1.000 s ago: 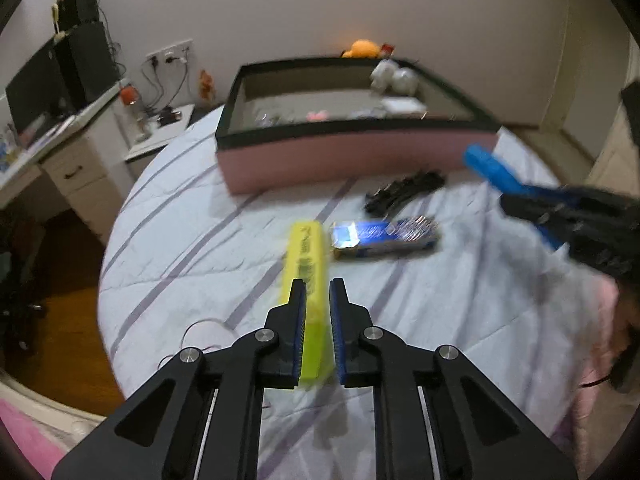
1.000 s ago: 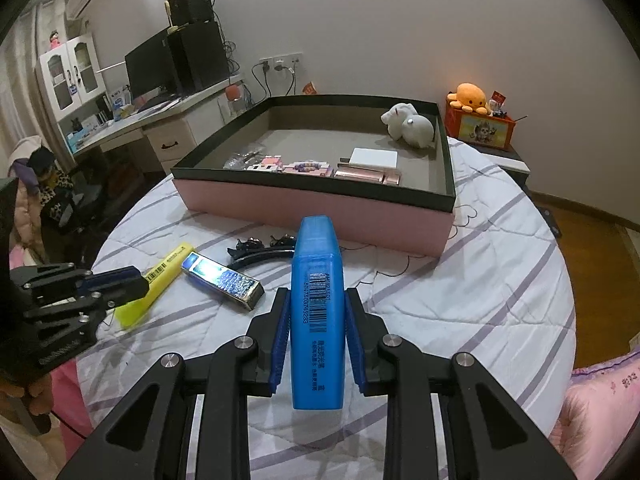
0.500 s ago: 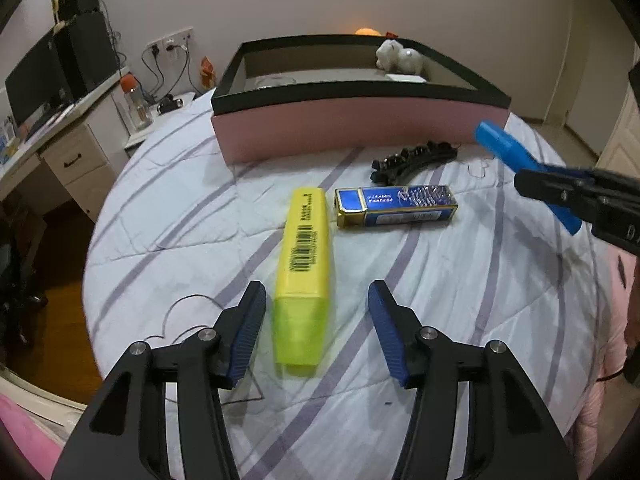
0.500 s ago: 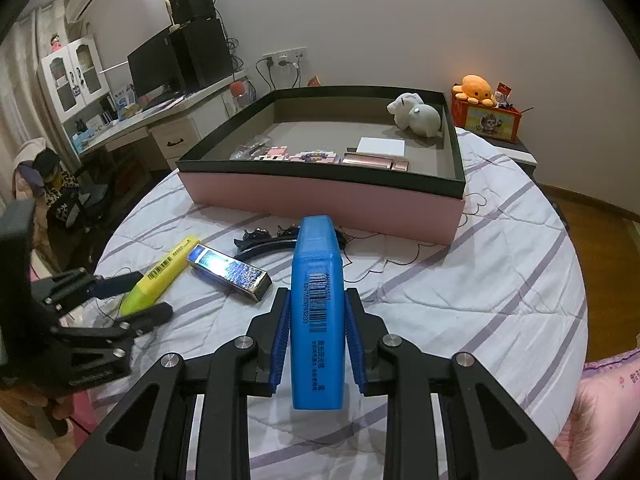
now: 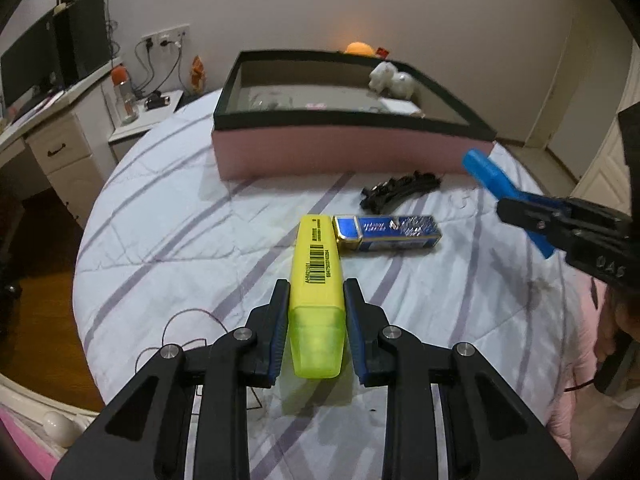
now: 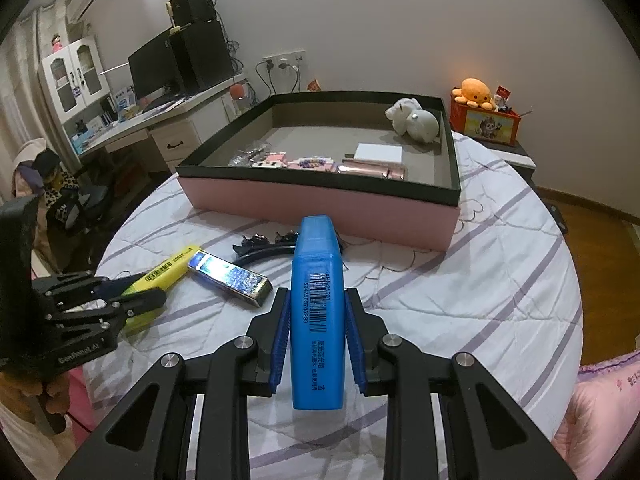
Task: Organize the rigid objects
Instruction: 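Lift both highlighters off the bed toward the pink box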
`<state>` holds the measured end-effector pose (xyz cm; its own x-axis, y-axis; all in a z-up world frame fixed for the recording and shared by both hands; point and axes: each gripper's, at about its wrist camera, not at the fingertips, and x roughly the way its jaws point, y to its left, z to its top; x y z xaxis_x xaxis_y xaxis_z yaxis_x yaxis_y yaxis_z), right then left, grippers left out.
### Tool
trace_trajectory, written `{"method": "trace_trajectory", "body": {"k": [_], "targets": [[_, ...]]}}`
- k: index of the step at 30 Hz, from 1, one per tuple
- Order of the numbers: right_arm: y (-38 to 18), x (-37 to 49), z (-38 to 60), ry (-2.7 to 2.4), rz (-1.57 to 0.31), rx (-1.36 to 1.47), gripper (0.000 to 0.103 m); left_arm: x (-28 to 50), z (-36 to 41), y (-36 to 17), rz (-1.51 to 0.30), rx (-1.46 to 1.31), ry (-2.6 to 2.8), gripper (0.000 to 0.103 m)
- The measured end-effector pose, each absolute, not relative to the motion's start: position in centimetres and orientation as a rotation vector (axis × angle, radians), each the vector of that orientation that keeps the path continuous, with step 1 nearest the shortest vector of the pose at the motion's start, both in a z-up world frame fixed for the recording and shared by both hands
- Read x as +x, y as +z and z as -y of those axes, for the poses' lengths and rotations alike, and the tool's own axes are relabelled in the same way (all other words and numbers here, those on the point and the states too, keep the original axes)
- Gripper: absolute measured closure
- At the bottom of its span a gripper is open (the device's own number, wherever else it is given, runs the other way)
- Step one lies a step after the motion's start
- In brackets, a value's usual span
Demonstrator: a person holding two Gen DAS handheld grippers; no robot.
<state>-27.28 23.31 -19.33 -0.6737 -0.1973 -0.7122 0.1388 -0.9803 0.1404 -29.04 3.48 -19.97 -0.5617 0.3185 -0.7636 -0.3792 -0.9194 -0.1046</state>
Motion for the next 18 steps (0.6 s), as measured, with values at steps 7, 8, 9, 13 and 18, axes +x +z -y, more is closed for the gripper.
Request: {"method": "trace_trajectory", "body": {"k": [7, 8, 9, 13, 18], "targets": [[-18.5, -27.7, -23.1, -2.707, 0.1, 1.144, 0.076, -28.4, -2.8, -17.5, -0.069, -1.1, 2.472, 0.076], [-18.5, -27.7, -23.0, -2.705, 0.098, 1.144, 0.076, -28.4, -2.7, -17.3, -0.066, -1.097, 2.471, 0.076], [-18.3, -27.7, -23.0, -2.706, 0.099, 1.137, 0.076, -28.4, -2.6, -17.1, -0.058, -1.093, 2.485, 0.076], [-18.0, -27.9, -22.9, -2.706, 0.094, 1.126, 0.076, -28.5, -2.5, -16.2, -0.045, -1.069, 2.483, 0.076], [-17.4, -28.7, -23.0, -2.714, 0.087, 1.109, 0.076, -29.2, -3.4, -14.7, -0.056, -1.022, 2.491, 0.076]]}}
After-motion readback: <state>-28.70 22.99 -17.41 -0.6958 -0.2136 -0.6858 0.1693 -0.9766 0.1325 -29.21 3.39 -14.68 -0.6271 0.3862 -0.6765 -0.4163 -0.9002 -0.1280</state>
